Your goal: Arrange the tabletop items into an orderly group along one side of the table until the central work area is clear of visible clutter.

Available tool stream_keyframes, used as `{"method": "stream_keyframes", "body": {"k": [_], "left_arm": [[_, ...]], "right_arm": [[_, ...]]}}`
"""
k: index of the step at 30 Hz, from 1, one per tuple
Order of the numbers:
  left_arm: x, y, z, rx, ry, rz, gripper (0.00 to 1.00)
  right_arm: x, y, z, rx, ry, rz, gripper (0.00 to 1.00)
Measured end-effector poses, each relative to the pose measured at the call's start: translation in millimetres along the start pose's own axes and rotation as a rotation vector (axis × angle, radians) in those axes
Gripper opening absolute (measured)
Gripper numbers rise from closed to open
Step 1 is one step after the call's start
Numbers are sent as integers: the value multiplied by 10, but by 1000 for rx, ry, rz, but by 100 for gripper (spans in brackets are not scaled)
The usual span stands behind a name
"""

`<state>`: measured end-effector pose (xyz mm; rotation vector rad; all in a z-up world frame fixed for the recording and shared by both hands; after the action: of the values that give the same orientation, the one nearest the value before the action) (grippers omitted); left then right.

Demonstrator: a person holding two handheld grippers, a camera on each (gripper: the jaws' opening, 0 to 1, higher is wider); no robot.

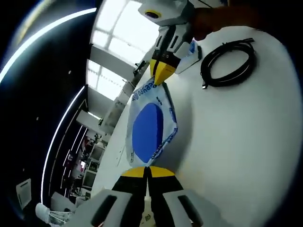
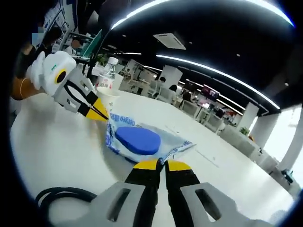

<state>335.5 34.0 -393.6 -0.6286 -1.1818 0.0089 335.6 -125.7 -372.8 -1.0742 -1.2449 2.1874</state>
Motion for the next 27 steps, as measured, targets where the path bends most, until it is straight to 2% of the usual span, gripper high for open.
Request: {"method": "stream_keyframes", "body": {"k": [11, 19, 27], "left_arm": [[16, -78, 190, -17, -12, 0, 0], [-77, -32, 276, -15, 10, 18, 0], [-115, -11, 303, -10, 25, 42, 0]], "right_arm": [[64, -75, 126, -22, 7, 6, 2], [207, 17, 124, -1, -3, 5, 2], [246, 63, 161, 22, -5, 12, 3]]}}
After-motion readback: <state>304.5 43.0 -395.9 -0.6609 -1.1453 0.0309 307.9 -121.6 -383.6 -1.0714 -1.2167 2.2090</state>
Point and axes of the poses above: the point that each gripper's makers call its tool centre point, and the gripper's own axes: z roughly backward along the fingers, x roughly to its left, y roughly out of its underside, the point moved 2 cm from there along z, roughly backward along the fingers, and after that the axes turned 7 degrees about -y, right-handed, at the moved point
